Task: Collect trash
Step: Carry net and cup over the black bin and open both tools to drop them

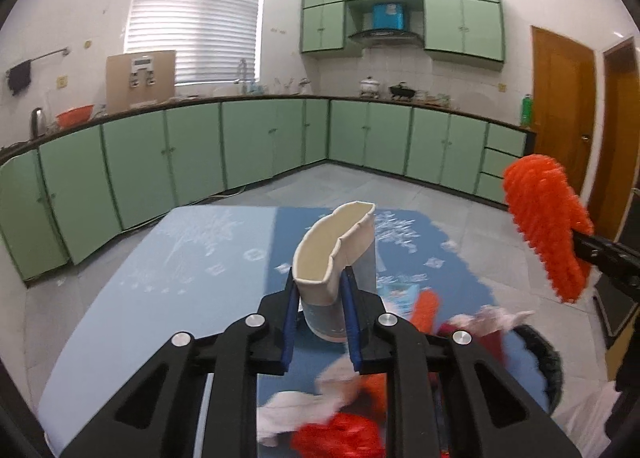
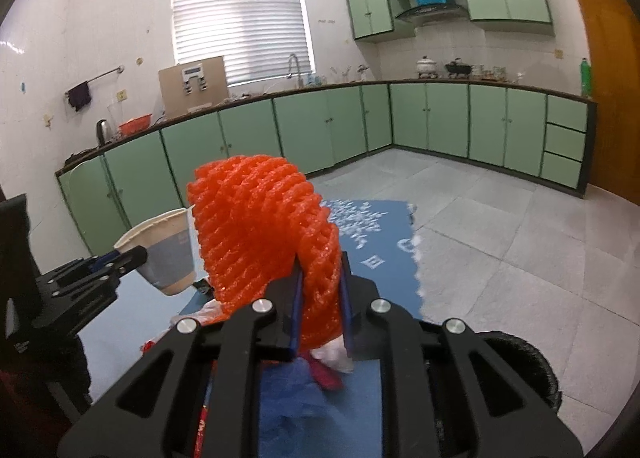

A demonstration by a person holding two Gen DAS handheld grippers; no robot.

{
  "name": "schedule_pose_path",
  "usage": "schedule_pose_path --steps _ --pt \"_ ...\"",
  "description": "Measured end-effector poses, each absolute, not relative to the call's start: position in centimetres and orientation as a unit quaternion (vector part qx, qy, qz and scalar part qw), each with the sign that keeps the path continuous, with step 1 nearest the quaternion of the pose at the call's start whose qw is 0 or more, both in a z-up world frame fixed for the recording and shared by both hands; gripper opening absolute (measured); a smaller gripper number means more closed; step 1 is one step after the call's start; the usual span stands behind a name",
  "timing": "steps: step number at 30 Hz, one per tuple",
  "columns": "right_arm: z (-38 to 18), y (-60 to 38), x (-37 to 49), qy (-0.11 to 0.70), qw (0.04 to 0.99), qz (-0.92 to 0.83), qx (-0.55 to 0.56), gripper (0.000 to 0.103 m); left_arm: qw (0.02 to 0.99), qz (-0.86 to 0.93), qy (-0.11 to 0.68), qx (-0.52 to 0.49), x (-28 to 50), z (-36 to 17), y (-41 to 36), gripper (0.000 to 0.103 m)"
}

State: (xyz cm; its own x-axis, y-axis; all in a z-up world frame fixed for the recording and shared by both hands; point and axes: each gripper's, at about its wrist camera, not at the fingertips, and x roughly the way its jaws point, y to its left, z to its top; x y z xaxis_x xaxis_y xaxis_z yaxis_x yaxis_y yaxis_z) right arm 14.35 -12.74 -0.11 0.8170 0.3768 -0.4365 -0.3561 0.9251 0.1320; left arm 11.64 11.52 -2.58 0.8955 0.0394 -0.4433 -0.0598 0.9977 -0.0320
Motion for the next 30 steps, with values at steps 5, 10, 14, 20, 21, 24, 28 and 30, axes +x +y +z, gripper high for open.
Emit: schedule_pose_path --steps 5,10,14,20,21,24,28,30 --pt "-0.5 -16.4 14.0 0.239 0.959 0.149 0.035 0.014 0.974 -0.037 0.224 -0.024 11.7 -1.5 7.2 0.021" --pt "-1.9 -21.3 13.4 0.254 0.961 0.094 0.049 0.014 0.966 -0.095 0.238 -0.029 12.6 -1.8 2.1 0.021" --pt "-3.6 -25.2 13.2 0.270 0.960 0.049 0.056 0.014 0.958 -0.132 0.254 -0.027 13.6 -3.0 -2.3 0.021" --pt "-6.5 -30.3 13.4 0.290 0.955 0.001 0.068 0.014 0.947 -0.172 0.270 -0.015 15.8 -5.5 -9.1 0.021" --pt "-7.1 -31.0 13.5 0.295 0.953 -0.004 0.070 0.014 0.945 -0.177 0.274 -0.015 16.2 -5.9 -10.0 0.021" --pt "-8.5 -32.3 14.1 0.308 0.948 -0.016 0.075 0.015 0.940 -0.190 0.284 -0.013 17.3 -7.0 -12.6 0.021" --pt "-10.8 -34.0 15.6 0.333 0.938 -0.029 0.094 0.019 0.930 -0.203 0.307 -0.010 19.0 -8.5 -15.4 0.025" --pt "-11.9 -35.0 16.4 0.344 0.932 -0.033 0.104 0.020 0.925 -0.207 0.318 -0.009 19.8 -9.4 -16.6 0.027"
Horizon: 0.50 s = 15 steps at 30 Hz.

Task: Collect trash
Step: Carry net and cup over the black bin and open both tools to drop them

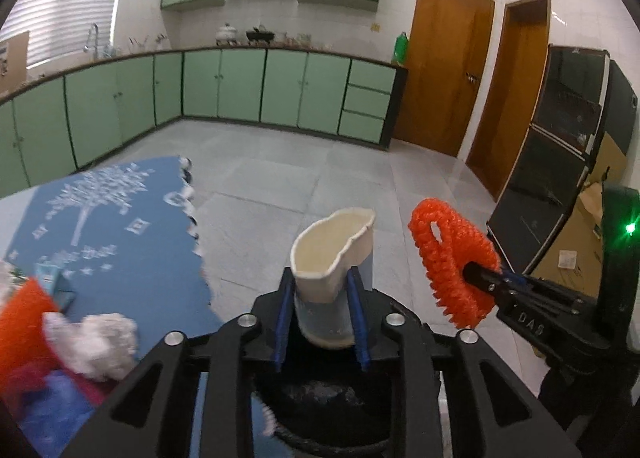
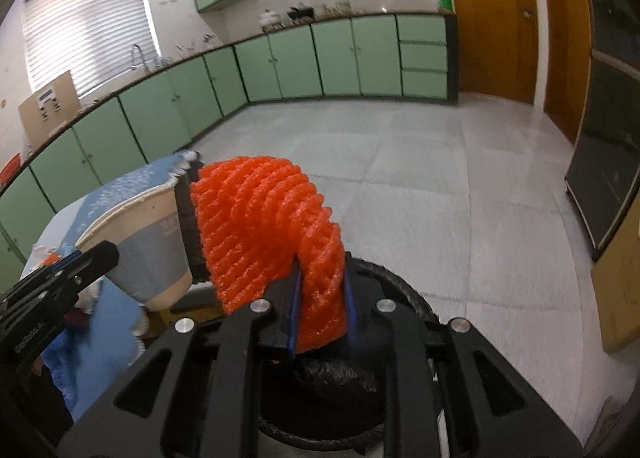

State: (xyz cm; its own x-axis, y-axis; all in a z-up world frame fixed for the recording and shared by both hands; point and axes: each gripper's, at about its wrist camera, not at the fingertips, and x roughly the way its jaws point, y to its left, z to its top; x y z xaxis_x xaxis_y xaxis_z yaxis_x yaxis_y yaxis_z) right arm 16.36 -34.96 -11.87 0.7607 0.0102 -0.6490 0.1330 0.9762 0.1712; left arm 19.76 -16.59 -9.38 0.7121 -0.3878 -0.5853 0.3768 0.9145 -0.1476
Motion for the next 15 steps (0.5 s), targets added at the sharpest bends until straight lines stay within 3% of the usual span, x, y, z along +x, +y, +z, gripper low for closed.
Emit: schedule_pose_path --steps 1,2,3,4,5,7,9,15 --pt "-12.6 -35.5 16.7 0.351 0.929 -0.036 0.109 0.025 0.924 -0.208 0.322 -0.008 20.2 -9.8 -16.8 0.029" --pt "-13.3 -35.9 17.1 0.358 0.926 -0.043 0.113 0.029 0.922 -0.210 0.326 -0.005 20.5 -10.1 -17.0 0.037" --pt "-13.8 -36.2 17.7 0.367 0.922 -0.049 0.117 0.040 0.920 -0.212 0.331 -0.003 20.8 -10.4 -17.3 0.042" --pt "-14.2 -36.5 17.7 0.370 0.920 -0.050 0.120 0.045 0.919 -0.210 0.334 -0.002 20.9 -10.6 -17.4 0.046" --pt "-14.5 -36.6 17.8 0.370 0.919 -0.052 0.124 0.046 0.919 -0.210 0.335 -0.002 21.1 -10.8 -17.4 0.048" --pt "-15.0 -36.8 18.1 0.374 0.916 -0.058 0.132 0.061 0.917 -0.209 0.340 -0.006 21.2 -11.0 -17.2 0.053" --pt "-15.1 -37.0 18.3 0.373 0.916 -0.060 0.135 0.062 0.918 -0.203 0.341 -0.010 21.3 -10.9 -16.7 0.055" --pt "-13.5 -35.9 17.5 0.349 0.924 -0.063 0.142 0.080 0.927 -0.180 0.328 -0.013 20.2 -9.3 -14.3 0.069"
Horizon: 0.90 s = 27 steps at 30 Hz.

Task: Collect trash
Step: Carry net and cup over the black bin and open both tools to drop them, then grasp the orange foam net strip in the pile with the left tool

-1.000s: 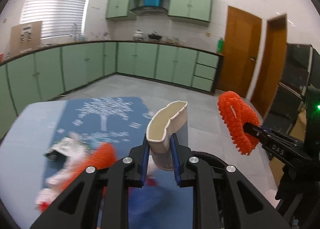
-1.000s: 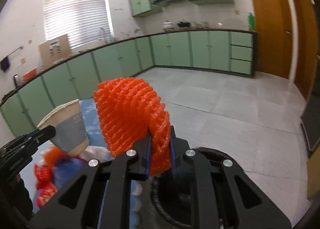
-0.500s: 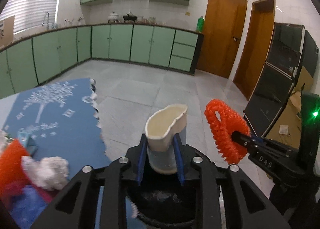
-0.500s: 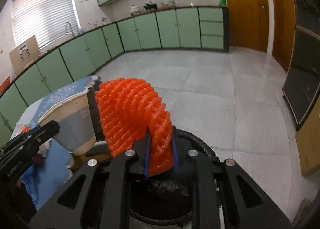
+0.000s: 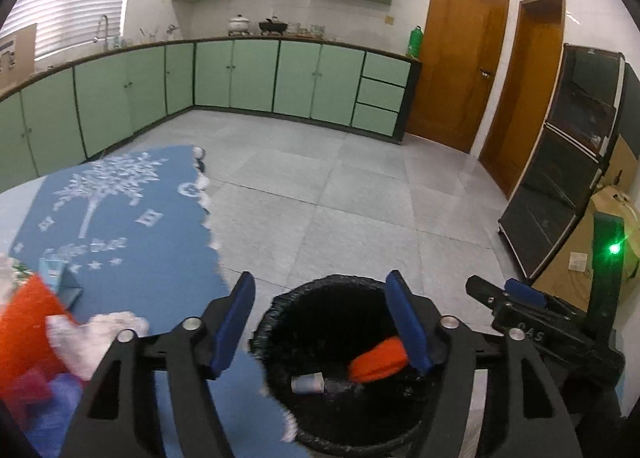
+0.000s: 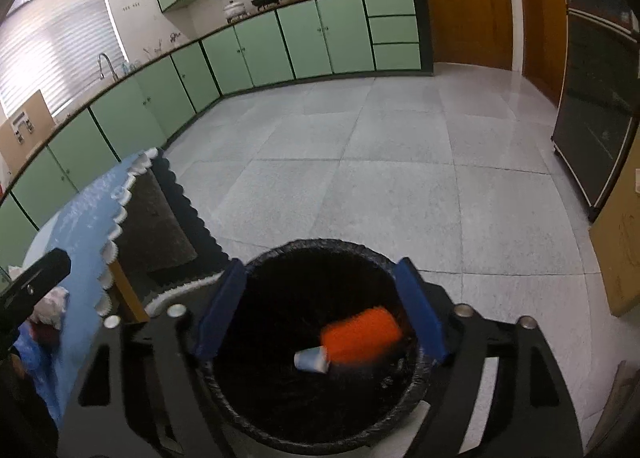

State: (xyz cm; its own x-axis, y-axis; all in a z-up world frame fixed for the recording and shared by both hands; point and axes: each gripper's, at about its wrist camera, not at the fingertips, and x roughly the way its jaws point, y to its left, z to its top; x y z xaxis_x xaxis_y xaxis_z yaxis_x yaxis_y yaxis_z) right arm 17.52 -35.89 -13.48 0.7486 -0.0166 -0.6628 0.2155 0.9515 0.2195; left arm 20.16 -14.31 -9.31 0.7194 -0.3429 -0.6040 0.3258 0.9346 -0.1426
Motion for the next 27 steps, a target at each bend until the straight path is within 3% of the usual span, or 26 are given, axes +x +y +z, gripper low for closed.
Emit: schedule_pose_path --steps 14,27 --pt "-6.9 -24.5 13.7 0.260 0.959 0.056 0.101 0.082 0.961 -0.049 0.273 -0.001 13.1 -4.6 0.2 0.075" --pt "-6.4 -13.8 13.5 0.254 0.955 0.146 0.036 0.077 0.963 0.029 0.266 -0.020 9.9 -6.2 9.2 0.075"
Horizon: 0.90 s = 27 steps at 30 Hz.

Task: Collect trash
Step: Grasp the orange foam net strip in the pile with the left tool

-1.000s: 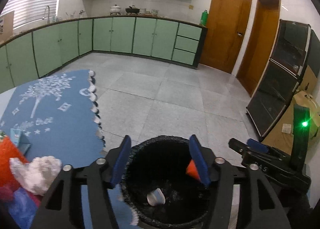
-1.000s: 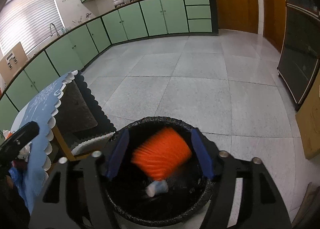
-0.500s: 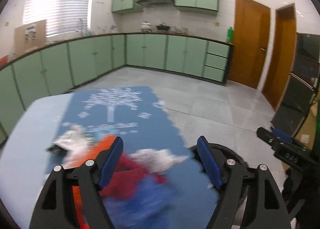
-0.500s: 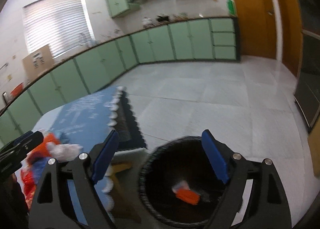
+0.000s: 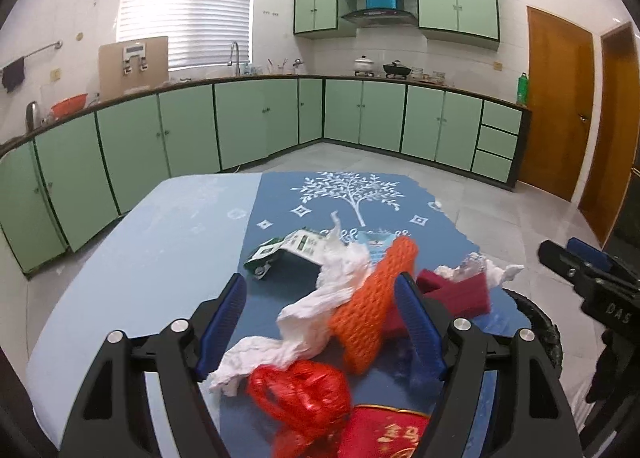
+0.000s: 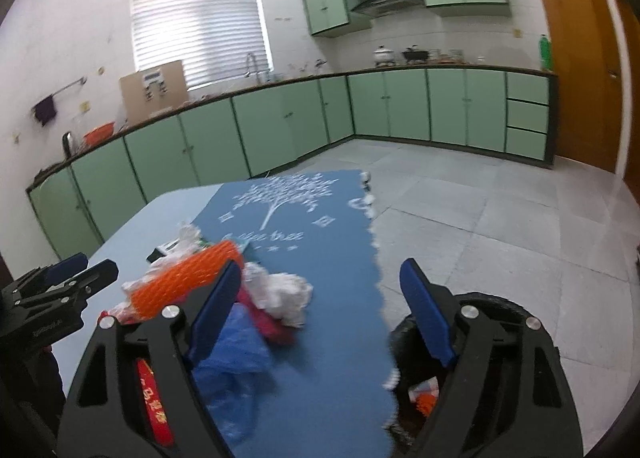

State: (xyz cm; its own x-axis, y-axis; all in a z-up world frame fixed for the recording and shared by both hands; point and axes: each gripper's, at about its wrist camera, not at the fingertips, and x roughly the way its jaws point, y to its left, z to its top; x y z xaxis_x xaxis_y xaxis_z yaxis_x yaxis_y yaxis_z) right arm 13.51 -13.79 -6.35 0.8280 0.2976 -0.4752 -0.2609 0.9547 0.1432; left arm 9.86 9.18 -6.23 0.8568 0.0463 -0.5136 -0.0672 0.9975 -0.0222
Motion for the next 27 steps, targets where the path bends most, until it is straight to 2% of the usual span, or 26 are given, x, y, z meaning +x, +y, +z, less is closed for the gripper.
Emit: schedule_pose_path --steps 4,18,24,26,27 --pt "-7.0 -12.1 15.0 0.276 0.948 0.157 0.030 0.072 0.963 0.024 0.268 -0.025 9.6 -6.9 9.6 0.074" --pt "-7.3 -11.5 15.6 0.284 0.946 0.155 0.024 0.070 0.956 0.000 0.292 -0.034 10.4 -8.9 9.3 0.067" --pt "-7.7 -12.0 15.7 0.289 0.946 0.148 0.023 0.070 0.949 -0.025 0.313 -0.033 11.7 -10.1 8.1 0.050" --pt "-7.9 -12.3 15.8 0.293 0.945 0.146 0.025 0.070 0.945 -0.033 0.322 -0.037 12.1 -10.5 7.9 0.037" --pt "-8.0 -12.4 15.8 0.293 0.945 0.145 0.025 0.070 0.944 -0.037 0.325 -0.040 12.2 -10.6 7.9 0.034"
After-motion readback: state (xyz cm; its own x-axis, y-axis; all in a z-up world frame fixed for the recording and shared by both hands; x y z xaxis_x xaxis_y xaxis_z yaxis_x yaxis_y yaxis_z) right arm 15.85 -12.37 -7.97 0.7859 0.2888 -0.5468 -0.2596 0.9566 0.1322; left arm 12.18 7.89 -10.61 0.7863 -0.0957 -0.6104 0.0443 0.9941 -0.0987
